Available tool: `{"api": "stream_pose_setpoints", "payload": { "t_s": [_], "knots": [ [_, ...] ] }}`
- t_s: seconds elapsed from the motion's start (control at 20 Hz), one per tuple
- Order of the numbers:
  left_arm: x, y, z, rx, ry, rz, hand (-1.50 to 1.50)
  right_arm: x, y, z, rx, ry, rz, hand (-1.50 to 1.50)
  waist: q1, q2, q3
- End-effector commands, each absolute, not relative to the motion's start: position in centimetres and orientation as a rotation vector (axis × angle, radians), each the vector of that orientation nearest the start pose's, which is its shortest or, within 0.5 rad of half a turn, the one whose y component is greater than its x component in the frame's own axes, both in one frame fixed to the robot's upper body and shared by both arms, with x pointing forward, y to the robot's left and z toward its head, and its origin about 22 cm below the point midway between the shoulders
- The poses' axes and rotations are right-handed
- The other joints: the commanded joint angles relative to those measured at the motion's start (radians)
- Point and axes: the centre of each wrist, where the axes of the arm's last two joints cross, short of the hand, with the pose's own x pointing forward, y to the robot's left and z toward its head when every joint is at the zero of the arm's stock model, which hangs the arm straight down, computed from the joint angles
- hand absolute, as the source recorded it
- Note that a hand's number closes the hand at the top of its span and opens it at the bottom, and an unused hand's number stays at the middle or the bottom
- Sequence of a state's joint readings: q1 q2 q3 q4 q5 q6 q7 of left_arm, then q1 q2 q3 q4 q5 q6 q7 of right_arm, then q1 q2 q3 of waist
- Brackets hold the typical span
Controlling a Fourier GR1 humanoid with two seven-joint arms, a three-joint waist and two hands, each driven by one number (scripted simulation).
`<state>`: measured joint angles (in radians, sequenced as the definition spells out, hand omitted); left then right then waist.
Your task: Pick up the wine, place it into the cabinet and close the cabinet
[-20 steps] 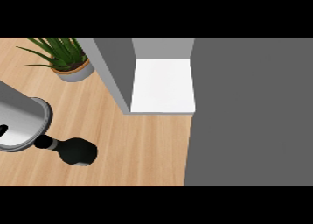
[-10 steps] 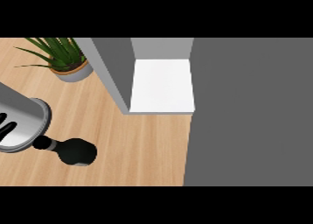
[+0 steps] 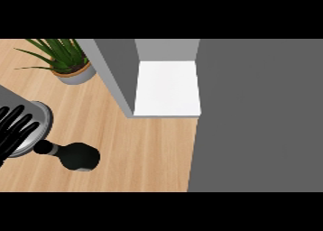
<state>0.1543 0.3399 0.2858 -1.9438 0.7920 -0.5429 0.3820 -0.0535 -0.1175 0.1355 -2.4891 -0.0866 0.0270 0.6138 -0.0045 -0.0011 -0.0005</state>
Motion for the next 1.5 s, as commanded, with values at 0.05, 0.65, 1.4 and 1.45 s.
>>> {"api": "stream_pose_setpoints", "payload": {
  "t_s": [0.05,0.65,1.4,1.45],
  "knots": [
    [19.3,33.8,6.8,-0.434,-1.598,-0.190,-1.50,12.4,-21.6,21.2,0.187,-1.935,0.235,-1.50,-0.001,0.000,0.000],
    [22.6,37.2,3.8,-0.430,-1.581,-0.167,-1.50,11.9,-22.7,20.6,0.209,-1.937,0.236,-1.50,-0.006,0.001,0.001],
    [22.2,36.7,-2.2,-0.478,-1.547,-0.201,-1.50,12.3,-22.0,22.8,0.201,-1.965,0.254,-1.50,0.000,0.001,0.000],
    [22.4,35.8,-1.5,-0.478,-1.564,-0.220,-1.50,13.9,-22.3,21.7,0.210,-1.943,0.253,-1.50,0.003,0.001,0.000]
  ]
}}
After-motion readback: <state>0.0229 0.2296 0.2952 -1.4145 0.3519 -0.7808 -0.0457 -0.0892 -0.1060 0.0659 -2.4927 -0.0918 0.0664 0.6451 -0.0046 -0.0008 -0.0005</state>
